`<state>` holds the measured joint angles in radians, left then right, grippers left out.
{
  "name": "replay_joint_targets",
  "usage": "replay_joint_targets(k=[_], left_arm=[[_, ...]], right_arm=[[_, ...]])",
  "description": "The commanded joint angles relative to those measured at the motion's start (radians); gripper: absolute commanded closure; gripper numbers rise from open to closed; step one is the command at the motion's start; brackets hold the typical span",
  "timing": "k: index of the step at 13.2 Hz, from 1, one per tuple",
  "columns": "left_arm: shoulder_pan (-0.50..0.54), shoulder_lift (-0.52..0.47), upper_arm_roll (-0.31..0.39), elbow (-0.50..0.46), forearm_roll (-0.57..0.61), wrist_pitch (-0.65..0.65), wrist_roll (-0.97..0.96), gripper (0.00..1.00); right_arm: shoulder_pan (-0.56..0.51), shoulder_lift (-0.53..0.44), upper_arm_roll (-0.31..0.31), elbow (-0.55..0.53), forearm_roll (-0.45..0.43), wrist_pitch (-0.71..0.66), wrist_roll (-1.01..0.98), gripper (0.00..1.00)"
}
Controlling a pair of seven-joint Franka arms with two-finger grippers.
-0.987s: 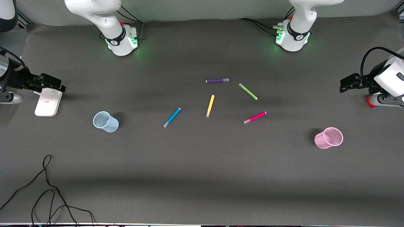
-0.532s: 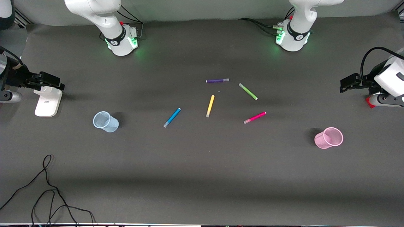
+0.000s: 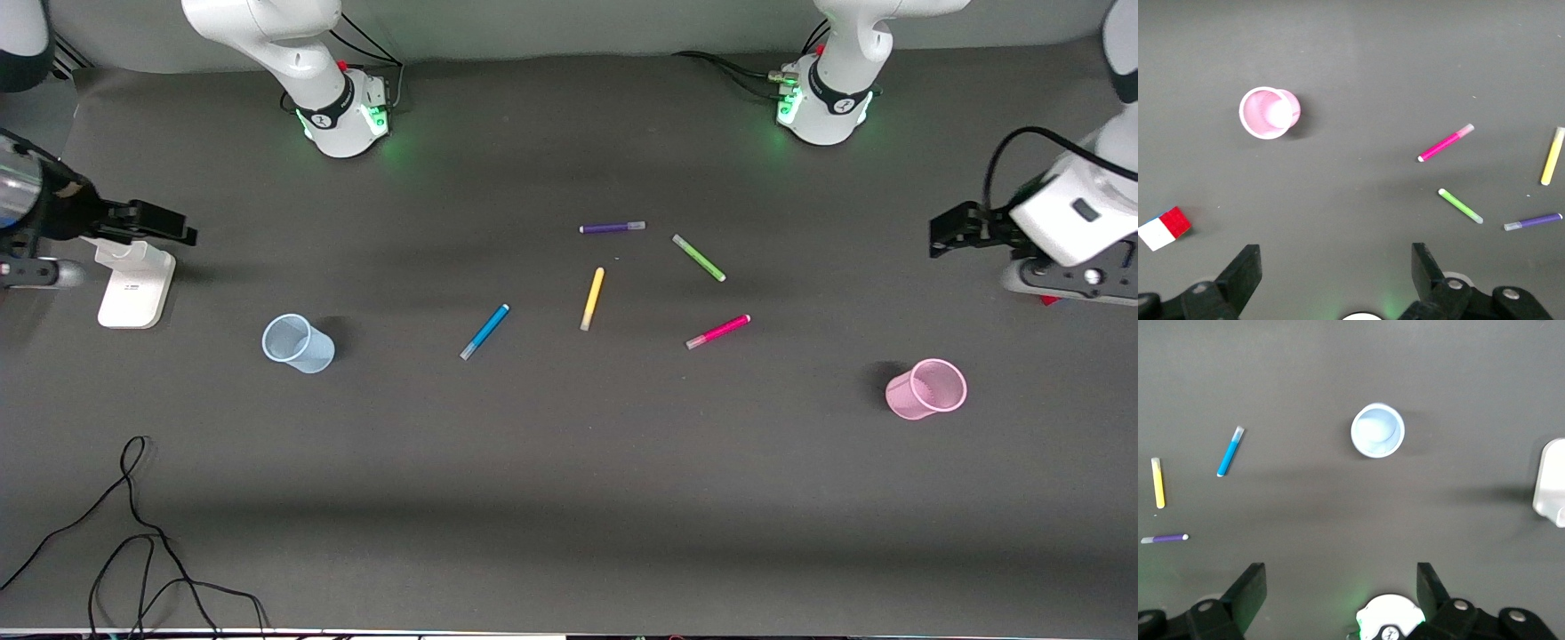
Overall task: Place pink and blue markers in matching cups
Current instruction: 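Reach the right gripper to the blue marker while the left gripper reaches pink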
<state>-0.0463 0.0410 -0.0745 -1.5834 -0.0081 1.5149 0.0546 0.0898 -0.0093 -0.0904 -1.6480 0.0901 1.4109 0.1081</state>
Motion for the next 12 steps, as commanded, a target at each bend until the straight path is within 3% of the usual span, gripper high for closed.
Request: replay_joint_targets(k=[1,7,9,12], left_arm=[[-0.007,-0.015,-0.071,0.003,-0.001,-0.008,0.059,0.00],[-0.012,0.011,-0.211,-0.007,-0.039,0.005,0.359,0.00],[-0.012,0.017,-0.226,-0.007,-0.039,0.019,0.453,0.00],[-0.012,0.017,-0.228,-0.009,-0.038,0.027,0.491,0.00]], right_arm=[[0.076,0.012,0.004,0.004,0.029,-0.027,0.135,0.00],[0.271,0.218,0.003,0.007,0.100,0.029,0.413,0.00],[0.323,0.306,0.003,0.004,0.123,0.043,0.601,0.00],[0.358,0.412,0.001,-0.001,0.158,0.135,0.689,0.00]])
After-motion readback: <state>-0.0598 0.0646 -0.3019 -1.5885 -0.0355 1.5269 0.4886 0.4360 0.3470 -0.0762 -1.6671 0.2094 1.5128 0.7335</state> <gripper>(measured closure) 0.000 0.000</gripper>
